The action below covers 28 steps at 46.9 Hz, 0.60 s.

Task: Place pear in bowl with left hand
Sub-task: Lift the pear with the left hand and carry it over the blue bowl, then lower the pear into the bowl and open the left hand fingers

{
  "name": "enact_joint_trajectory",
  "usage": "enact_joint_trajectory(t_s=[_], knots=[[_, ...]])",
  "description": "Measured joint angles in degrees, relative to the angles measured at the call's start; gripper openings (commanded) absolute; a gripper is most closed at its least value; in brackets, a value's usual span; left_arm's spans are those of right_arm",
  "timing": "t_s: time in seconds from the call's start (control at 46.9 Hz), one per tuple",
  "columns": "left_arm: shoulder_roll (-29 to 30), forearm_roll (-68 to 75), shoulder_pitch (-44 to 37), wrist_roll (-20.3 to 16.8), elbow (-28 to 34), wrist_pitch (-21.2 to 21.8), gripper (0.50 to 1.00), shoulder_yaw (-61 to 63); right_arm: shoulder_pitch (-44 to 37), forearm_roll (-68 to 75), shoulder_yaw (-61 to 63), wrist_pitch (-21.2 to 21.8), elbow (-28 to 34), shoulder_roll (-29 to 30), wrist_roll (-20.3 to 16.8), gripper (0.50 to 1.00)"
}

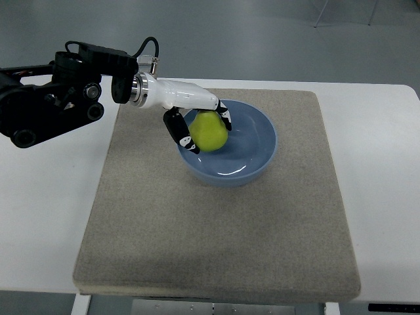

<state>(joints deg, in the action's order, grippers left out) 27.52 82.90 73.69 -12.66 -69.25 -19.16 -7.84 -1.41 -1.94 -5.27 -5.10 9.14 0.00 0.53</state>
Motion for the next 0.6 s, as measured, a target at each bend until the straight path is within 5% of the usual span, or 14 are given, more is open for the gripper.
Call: enact_joint_trajectory(t_s=[0.384,0.427,0.597], knots=[[-2.8,0.2,-1.5,0.1,1.0,3.5,0.786,-0.2,0.0,0.0,0.0,0.0,0.0,0.0,0.0,0.924],[-2.9,0.3,-1.6,0.1,1.1,3.5,0.844,-0.2,0.0,0.0,0.0,0.0,0.0,0.0,0.0,0.924],[-3.0,0.3,-1.9,0.1,1.1,3.5,0.889,-0.2,0.0,0.0,0.0,0.0,0.0,0.0,0.0,0.926]])
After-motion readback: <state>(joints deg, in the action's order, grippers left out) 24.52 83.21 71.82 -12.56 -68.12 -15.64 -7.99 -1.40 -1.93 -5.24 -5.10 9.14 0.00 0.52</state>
